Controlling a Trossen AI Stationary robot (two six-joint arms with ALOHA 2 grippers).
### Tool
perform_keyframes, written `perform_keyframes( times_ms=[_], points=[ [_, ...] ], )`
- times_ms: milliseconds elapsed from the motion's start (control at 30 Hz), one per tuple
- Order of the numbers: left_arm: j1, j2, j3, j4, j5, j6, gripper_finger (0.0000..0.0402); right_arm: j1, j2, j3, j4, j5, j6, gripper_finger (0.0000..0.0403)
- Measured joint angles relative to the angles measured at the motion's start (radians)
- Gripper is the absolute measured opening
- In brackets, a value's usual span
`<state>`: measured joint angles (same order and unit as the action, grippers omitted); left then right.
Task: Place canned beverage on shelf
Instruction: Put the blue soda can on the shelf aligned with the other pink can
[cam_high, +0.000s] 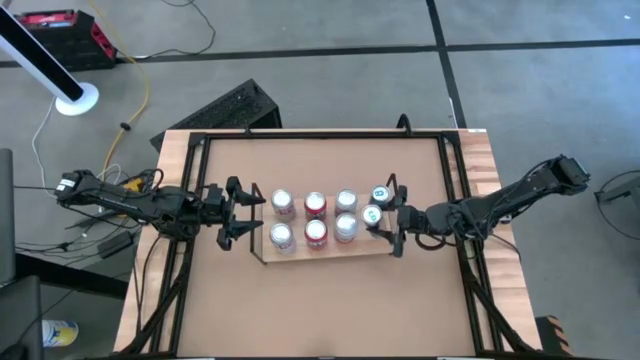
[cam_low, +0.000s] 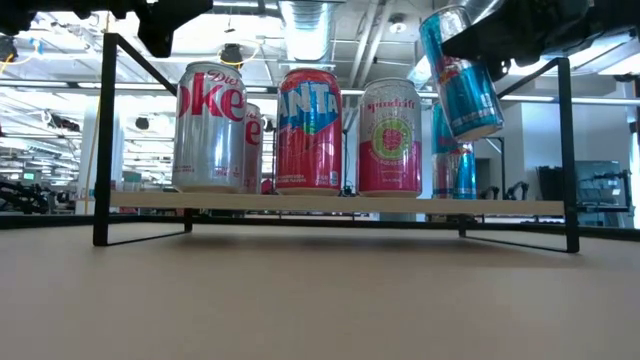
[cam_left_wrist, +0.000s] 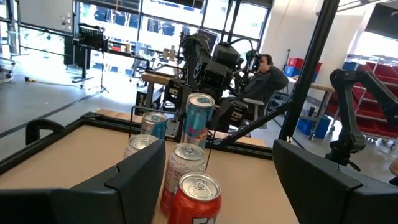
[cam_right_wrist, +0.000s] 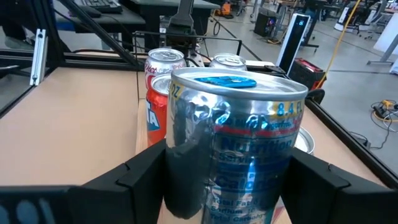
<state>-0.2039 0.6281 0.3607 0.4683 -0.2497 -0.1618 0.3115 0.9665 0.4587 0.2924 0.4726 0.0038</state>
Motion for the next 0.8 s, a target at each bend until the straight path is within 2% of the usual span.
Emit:
perform_keyframes(
  times_ms=[133, 200, 267, 333, 500, 533, 800],
  points=[
    [0.000, 0.000, 0.000, 0.000, 0.000, -0.001, 0.0279, 0.000, -0.001, 0.000, 0.007, 0.000, -0.001, 0.0310],
    [0.000, 0.000, 0.000, 0.000, 0.000, -0.001, 0.0279, 0.000, -0.001, 0.000, 0.000, 0.000, -0.008, 0.0301],
    [0.000, 0.000, 0.000, 0.000, 0.000, -0.001, 0.0279, 0.005, 0.001, 0.000, -0.016, -0.002, -0.009, 0.0276],
    [0.000, 0.000, 0.000, 0.000, -0.001, -0.001, 0.0279, 0.014, 0.001, 0.000, -0.046, -0.001, -0.010, 0.0225],
    [0.000, 0.000, 0.000, 0.001, -0.001, -0.001, 0.0279, 0.012, 0.001, 0.001, -0.062, 0.004, -0.009, 0.0038],
    [0.000, 0.000, 0.000, 0.001, -0.001, -0.001, 0.0279, 0.011, 0.000, 0.001, -0.061, 0.004, -0.014, 0.0022],
    [0.000, 0.000, 0.000, 0.001, 0.000, -0.007, 0.0279, 0.006, -0.001, 0.024, -0.049, 0.004, -0.020, 0.0041]
  ],
)
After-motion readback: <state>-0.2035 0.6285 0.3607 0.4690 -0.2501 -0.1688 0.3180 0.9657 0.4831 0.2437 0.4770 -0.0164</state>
